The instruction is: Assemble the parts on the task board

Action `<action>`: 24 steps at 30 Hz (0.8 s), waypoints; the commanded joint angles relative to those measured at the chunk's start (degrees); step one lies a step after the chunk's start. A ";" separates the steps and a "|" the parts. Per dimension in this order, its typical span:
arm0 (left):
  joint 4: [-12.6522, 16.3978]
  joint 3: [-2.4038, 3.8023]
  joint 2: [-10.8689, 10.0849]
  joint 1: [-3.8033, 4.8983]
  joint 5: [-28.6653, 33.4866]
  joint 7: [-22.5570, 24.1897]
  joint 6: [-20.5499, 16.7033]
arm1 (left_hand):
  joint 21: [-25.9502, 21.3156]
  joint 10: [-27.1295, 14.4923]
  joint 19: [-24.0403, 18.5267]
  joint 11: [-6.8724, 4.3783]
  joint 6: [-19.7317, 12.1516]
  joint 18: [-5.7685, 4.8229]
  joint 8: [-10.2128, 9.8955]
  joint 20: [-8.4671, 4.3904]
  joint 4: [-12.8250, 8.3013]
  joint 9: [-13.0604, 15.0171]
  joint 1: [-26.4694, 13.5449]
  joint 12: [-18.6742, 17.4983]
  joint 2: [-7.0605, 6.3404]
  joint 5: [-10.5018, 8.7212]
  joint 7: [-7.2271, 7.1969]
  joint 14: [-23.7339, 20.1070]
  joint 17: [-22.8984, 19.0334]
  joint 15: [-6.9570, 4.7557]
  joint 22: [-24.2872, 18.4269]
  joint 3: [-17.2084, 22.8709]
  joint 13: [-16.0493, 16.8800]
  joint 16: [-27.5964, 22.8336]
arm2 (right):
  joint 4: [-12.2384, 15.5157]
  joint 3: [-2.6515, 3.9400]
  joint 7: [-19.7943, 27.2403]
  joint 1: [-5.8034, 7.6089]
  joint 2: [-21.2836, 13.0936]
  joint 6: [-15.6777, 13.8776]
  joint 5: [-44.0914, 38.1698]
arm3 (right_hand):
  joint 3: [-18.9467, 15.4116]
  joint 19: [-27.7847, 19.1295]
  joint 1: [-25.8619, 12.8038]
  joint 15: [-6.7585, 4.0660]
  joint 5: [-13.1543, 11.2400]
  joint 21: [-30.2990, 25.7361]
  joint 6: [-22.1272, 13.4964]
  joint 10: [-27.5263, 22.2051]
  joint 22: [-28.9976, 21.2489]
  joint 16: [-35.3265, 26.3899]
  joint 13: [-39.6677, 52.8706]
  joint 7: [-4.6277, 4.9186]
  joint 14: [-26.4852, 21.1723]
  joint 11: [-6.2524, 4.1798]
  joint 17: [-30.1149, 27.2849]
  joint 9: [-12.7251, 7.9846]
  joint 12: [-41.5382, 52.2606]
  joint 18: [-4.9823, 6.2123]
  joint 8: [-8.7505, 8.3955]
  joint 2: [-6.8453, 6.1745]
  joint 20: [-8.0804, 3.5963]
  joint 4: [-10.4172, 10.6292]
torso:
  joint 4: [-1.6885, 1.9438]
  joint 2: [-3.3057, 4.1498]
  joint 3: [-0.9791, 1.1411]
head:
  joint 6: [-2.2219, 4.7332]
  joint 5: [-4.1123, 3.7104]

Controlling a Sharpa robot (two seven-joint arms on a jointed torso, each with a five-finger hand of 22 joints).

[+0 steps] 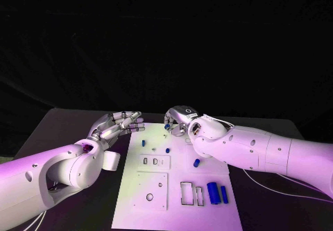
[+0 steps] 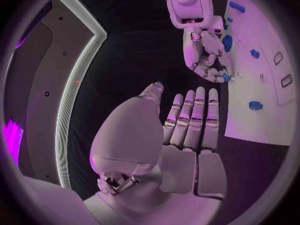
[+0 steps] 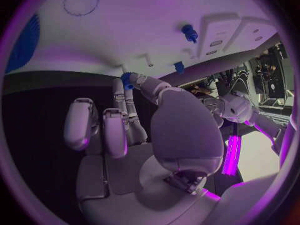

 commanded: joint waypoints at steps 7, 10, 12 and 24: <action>0.37 0.06 0.03 0.23 0.51 0.38 0.88 | -0.27 0.31 0.36 0.06 0.35 0.66 -0.07 0.07 0.05 -0.08 0.15 -0.37 -0.21 0.19 1.88 0.25 0.09 0.17 -0.10 -0.16 -0.02 -0.25 | -1.02 -0.06 -1.02 -0.17 0.67 2.23 -1.25 | 0.36 -0.35 0.67 0.02 -0.05 -0.13 -0.34 -0.34 -0.16 0.17 0.01 -0.06 3.15 -0.24 -0.19 1.07 0.15 -0.59 0.35 0.16 -0.19 0.13 | 0.00 0.16 -0.03 | -0.04 0.10; 0.39 0.06 -0.05 0.26 0.54 0.37 0.88 | -0.30 0.31 0.38 0.07 0.33 0.66 -0.09 0.08 0.05 -0.09 0.18 -0.42 -0.22 0.20 1.90 0.26 0.09 0.18 -0.12 -0.16 -0.03 -0.28 | -1.11 -0.06 -1.34 -0.18 0.61 2.68 -1.59 | 0.36 -0.35 0.67 0.02 -0.05 -0.13 -0.34 -0.34 -0.16 0.17 0.01 -0.06 3.15 -0.24 -0.19 1.07 0.15 -0.59 0.35 0.16 -0.19 0.13 | -0.08 0.21 -0.03 | -0.08 0.17; 0.40 0.06 -0.09 0.29 0.55 0.36 0.89 | -0.30 0.31 0.38 0.07 0.33 0.66 -0.09 0.08 0.05 -0.09 0.18 -0.42 -0.22 0.20 1.90 0.26 0.09 0.18 -0.12 -0.16 -0.03 -0.28 | -1.08 -0.07 -1.50 -0.18 0.55 2.99 -1.82 | 0.39 -0.38 0.61 0.03 -0.09 -0.15 -0.39 -0.36 -0.18 0.15 0.05 -0.06 3.14 -0.23 -0.24 1.13 0.14 -0.58 0.34 0.07 -0.17 0.14 | -0.08 0.23 -0.02 | -0.11 0.18; 0.33 0.06 -0.20 0.36 0.56 0.32 0.96 | -0.30 0.31 0.38 0.07 0.33 0.66 -0.09 0.08 0.05 -0.09 0.18 -0.42 -0.22 0.20 1.90 0.26 0.09 0.18 -0.12 -0.16 -0.03 -0.28 | -0.17 -0.07 -2.18 -0.19 -0.16 3.86 -2.54 | 0.39 -0.37 0.48 0.05 -0.20 -0.11 -0.42 -0.34 -0.10 0.17 0.15 -0.07 3.14 -0.22 -0.24 1.24 0.15 -0.60 0.34 -0.11 -0.14 0.17 | -0.06 0.28 0.00 | -0.22 0.40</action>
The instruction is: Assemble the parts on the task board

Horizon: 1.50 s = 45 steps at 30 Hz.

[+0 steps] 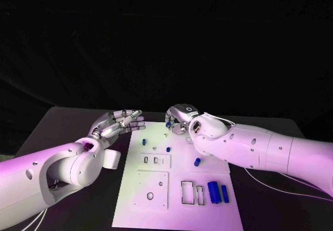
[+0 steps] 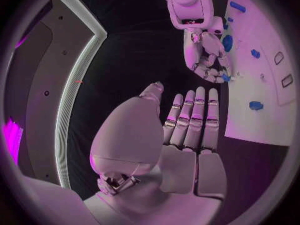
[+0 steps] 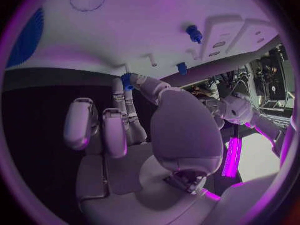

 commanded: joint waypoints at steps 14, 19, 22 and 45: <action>-0.08 0.06 -0.11 0.13 0.27 0.16 0.98 | -0.36 0.31 0.42 0.09 0.30 0.65 -0.13 0.08 0.05 -0.12 0.21 -0.32 -0.28 0.15 1.93 0.26 0.11 0.19 -0.15 -0.21 -0.03 -0.35 | 0.73 -0.31 -1.31 -0.46 -0.62 1.96 -1.80 | 0.24 -0.51 0.19 0.07 0.08 -0.24 0.25 -0.03 -0.14 0.24 0.28 -0.25 3.14 -0.28 0.00 0.22 -0.08 -0.56 0.16 -0.46 -0.11 0.08 | 0.02 0.16 0.00 | 0.11 0.10; -0.12 0.05 -0.10 0.13 0.27 0.01 1.04 | -0.40 0.32 0.45 0.10 0.30 0.65 -0.14 0.08 0.07 -0.13 0.21 -0.38 -0.30 0.09 1.94 0.26 0.12 0.20 -0.19 -0.25 -0.02 -0.40 | 0.74 -0.31 -1.14 -0.46 -0.70 1.67 -1.96 | 0.29 -0.55 0.04 0.09 0.03 -0.28 0.13 -0.15 -0.17 0.23 0.33 -0.23 3.12 -0.25 -0.06 0.28 -0.15 -0.55 0.09 -0.62 -0.09 0.15 | 0.05 0.21 -0.03 | 0.17 0.21; -0.14 0.05 -0.12 0.13 0.28 -0.04 1.05 | -0.40 0.32 0.45 0.10 0.30 0.65 -0.14 0.08 0.07 -0.13 0.21 -0.38 -0.30 0.09 1.94 0.26 0.12 0.20 -0.19 -0.25 -0.02 -0.40 | 0.83 -0.31 -1.07 -0.46 -0.81 1.51 -1.93 | 0.29 -0.55 0.04 0.09 0.03 -0.28 0.13 -0.15 -0.17 0.23 0.33 -0.23 3.12 -0.25 -0.06 0.28 -0.15 -0.55 0.09 -0.62 -0.09 0.15 | -0.03 0.20 -0.05 | 0.10 0.29; -0.20 0.05 -0.13 0.14 0.28 -0.25 1.14 | -0.43 0.32 0.47 0.11 0.30 0.65 -0.15 0.09 0.09 -0.14 0.20 -0.43 -0.33 0.01 1.95 0.26 0.12 0.20 -0.23 -0.28 -0.02 -0.43 | 2.34 -0.31 -1.00 -0.53 -1.83 -0.26 -1.41 | 0.38 -0.55 -0.11 0.11 0.01 -0.27 0.06 -0.21 -0.12 0.29 0.42 -0.23 3.13 -0.23 0.02 0.38 -0.20 -0.55 0.05 -0.74 -0.06 0.26 | 0.03 0.29 -0.04 | 0.27 0.49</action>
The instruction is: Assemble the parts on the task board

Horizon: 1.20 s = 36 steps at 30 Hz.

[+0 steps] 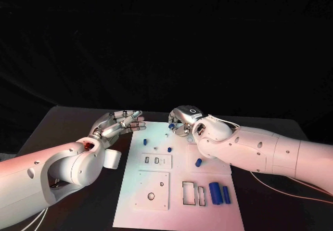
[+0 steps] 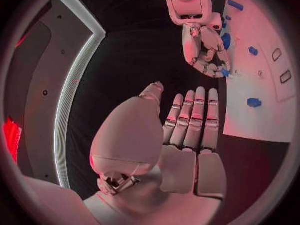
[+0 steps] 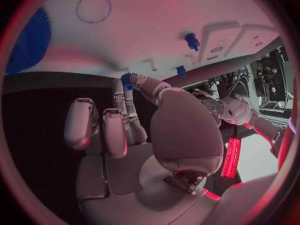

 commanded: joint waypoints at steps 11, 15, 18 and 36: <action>0.08 0.06 0.11 0.09 0.13 0.16 1.10 | -0.26 0.33 0.50 0.13 0.31 0.64 -0.17 0.09 0.13 -0.09 0.19 -0.26 -0.34 -0.10 1.96 0.22 0.09 0.23 -0.15 -0.34 -0.02 -0.31 | -0.09 -0.17 -0.43 -0.24 0.51 0.88 -0.10 | 0.31 -0.35 -0.24 0.13 0.22 -0.27 0.02 -0.24 0.08 0.33 0.15 0.08 3.13 -0.34 0.03 0.17 0.04 -0.56 0.02 -0.90 0.17 0.18 | 0.11 0.06 -0.06 | 0.16 -0.06; 0.07 0.06 0.08 0.09 0.13 0.12 1.12 | -0.26 0.33 0.50 0.13 0.31 0.64 -0.17 0.09 0.13 -0.09 0.19 -0.26 -0.34 -0.10 1.96 0.22 0.09 0.23 -0.15 -0.34 -0.02 -0.31 | 0.04 -0.17 -0.46 -0.24 0.57 0.72 -0.08 | 0.31 -0.35 -0.24 0.13 0.22 -0.27 0.02 -0.24 0.08 0.33 0.15 0.08 3.13 -0.34 0.03 0.17 0.04 -0.56 0.02 -0.90 0.17 0.18 | 0.06 0.07 -0.06 | 0.17 -0.02; 0.08 0.06 0.07 0.10 0.13 0.09 1.16 | -0.26 0.33 0.50 0.13 0.31 0.64 -0.17 0.09 0.13 -0.09 0.19 -0.26 -0.34 -0.10 1.96 0.22 0.09 0.23 -0.15 -0.34 -0.02 -0.31 | -0.02 -0.17 -0.72 -0.24 0.63 0.70 -0.07 | 0.31 -0.35 -0.24 0.13 0.22 -0.27 0.02 -0.24 0.08 0.33 0.15 0.08 3.13 -0.34 0.03 0.17 0.04 -0.56 0.02 -0.90 0.17 0.18 | 0.05 0.04 -0.07 | 0.18 -0.02; 0.13 0.06 0.02 0.20 0.14 -0.08 1.23 | -0.33 0.36 0.55 0.14 0.34 0.63 -0.18 0.11 0.17 -0.11 0.18 -0.39 -0.36 -0.20 1.97 0.19 0.10 0.25 -0.23 -0.41 -0.02 -0.42 | -1.23 -0.21 -1.75 -0.22 1.37 3.66 -0.22 | 0.18 -2.68 -2.69 2.38 0.06 -3.34 -6.59 -7.30 -3.29 -0.98 -0.57 2.64 2.14 2.34 -3.07 -1.31 -3.45 0.22 -4.90 -5.22 2.19 1.86 | 0.06 0.12 -0.03 | 0.19 0.06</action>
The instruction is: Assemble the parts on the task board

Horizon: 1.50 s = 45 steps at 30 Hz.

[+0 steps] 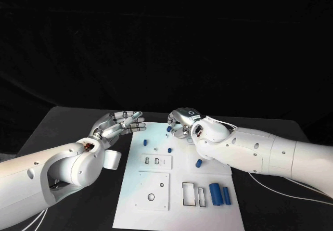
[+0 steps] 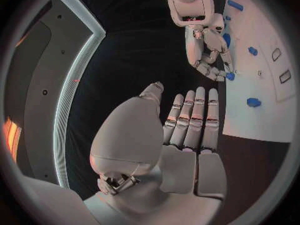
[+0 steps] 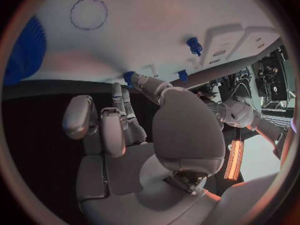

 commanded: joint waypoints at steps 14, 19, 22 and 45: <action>-0.22 0.05 -0.10 0.14 0.13 0.20 1.05 | -0.34 0.36 0.34 0.14 0.34 0.63 -0.18 -0.11 0.02 -0.07 0.18 -0.40 -0.36 -0.21 1.97 0.19 0.07 0.25 -0.06 -0.26 -0.02 -0.21 | 5.78 0.10 -0.72 0.01 -5.58 -1.12 0.36 | -1.05 0.89 0.47 0.36 1.41 0.61 1.62 1.01 1.43 0.27 0.15 -0.20 2.27 -0.30 0.18 -0.14 0.89 -0.01 0.32 -0.17 0.16 0.31 | -0.28 -0.23 0.14 | 0.14 -0.19; -0.42 0.05 -0.26 0.13 0.17 0.26 1.11 | -0.38 0.37 0.37 0.15 0.35 0.63 -0.19 -0.10 0.06 -0.08 0.18 -0.47 -0.32 -0.24 1.97 0.18 0.07 0.26 -0.10 -0.28 -0.01 -0.26 | 12.09 0.62 -0.65 0.56 -12.75 -3.59 4.77 | -2.08 1.85 -0.98 -0.35 0.07 1.59 0.71 5.40 3.02 1.21 0.98 -0.57 2.67 -1.21 1.44 -0.62 2.91 -0.32 -0.59 -1.17 -0.43 1.90 | -0.68 -0.52 0.20 | 0.26 -0.51; -0.52 0.04 -0.44 0.13 0.17 0.29 1.08 | -0.40 0.38 0.38 0.15 0.37 0.63 -0.19 -0.10 0.06 -0.08 0.20 -0.49 -0.32 -0.24 1.97 0.18 0.07 0.26 -0.12 -0.28 -0.01 -0.28 | 15.32 0.75 -0.48 1.18 -17.13 -3.28 8.42 | -9.52 1.63 -1.02 -0.39 -0.84 1.16 -4.95 7.30 2.79 1.37 2.17 -0.06 2.59 -1.14 1.25 -1.90 4.00 -0.26 -3.00 -1.25 -0.49 3.43 | -0.94 -0.74 0.17 | 0.36 -0.46; -1.50 0.03 -0.50 0.10 -1.03 0.46 1.62 | -0.45 0.40 0.39 0.15 0.39 0.62 -0.19 -0.09 0.03 -0.09 0.29 -0.57 -0.31 -0.23 1.95 0.12 0.07 0.28 -0.17 -0.28 -0.01 -0.37 | 13.87 0.77 -0.18 1.20 -21.56 5.53 21.67 | -29.89 6.33 12.38 -1.35 5.88 6.44 -11.32 17.05 11.95 8.80 63.21 -1.36 5.75 -2.63 17.30 -2.65 71.83 -2.02 12.52 2.03 -1.52 18.21 | -1.42 -0.89 0.82 | -0.03 0.07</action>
